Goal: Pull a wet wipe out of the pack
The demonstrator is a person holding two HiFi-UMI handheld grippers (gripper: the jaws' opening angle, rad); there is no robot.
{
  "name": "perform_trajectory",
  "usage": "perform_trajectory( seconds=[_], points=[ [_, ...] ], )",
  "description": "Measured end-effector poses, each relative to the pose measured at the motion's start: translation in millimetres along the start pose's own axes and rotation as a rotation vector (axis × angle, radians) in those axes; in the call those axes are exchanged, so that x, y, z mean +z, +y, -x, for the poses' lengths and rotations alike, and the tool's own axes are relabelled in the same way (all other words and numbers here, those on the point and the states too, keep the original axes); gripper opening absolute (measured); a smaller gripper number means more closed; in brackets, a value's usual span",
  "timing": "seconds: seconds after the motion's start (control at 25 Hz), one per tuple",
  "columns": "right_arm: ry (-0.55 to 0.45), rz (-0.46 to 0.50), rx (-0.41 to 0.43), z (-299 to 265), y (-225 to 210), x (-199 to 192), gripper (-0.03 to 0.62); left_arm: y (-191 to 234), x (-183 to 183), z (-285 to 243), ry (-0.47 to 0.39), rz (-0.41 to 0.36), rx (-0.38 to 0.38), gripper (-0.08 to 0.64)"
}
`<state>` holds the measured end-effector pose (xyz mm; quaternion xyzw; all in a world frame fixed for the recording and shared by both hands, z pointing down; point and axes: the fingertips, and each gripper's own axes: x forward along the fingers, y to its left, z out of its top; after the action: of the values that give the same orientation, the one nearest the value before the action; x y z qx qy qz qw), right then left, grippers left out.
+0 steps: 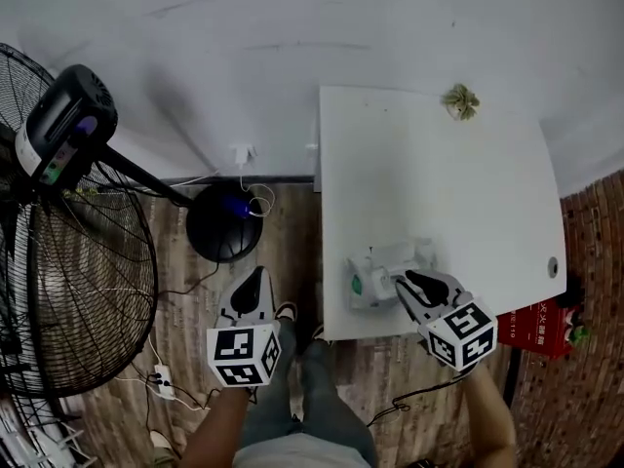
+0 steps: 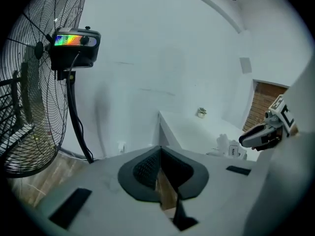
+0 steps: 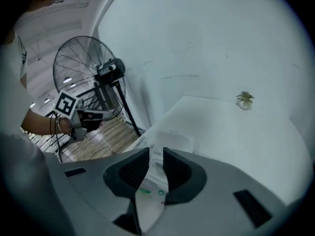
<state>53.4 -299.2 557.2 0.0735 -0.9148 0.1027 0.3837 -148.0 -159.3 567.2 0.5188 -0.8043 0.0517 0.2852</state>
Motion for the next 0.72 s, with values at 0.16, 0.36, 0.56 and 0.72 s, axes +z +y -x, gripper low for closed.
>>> perform_trajectory(
  seconds=[0.16, 0.36, 0.56, 0.72],
  points=[
    [0.089, 0.106, 0.094, -7.5, 6.3, -4.5, 0.089, 6.1, -4.6, 1.1, 0.011, 0.0, 0.017, 0.005],
    [0.156, 0.183, 0.172, -11.4, 8.5, -5.0, 0.086, 14.7, -9.8, 4.7, 0.021, -0.003, 0.039, 0.005],
    [0.249, 0.252, 0.286, -15.9, 15.1, -13.0, 0.086, 23.3, -13.2, 7.5, 0.028, 0.001, 0.06, 0.005],
    [0.313, 0.294, 0.359, -19.1, 19.2, -20.9, 0.087, 24.3, -16.3, 9.7, 0.033, -0.005, 0.063, 0.005]
  ],
)
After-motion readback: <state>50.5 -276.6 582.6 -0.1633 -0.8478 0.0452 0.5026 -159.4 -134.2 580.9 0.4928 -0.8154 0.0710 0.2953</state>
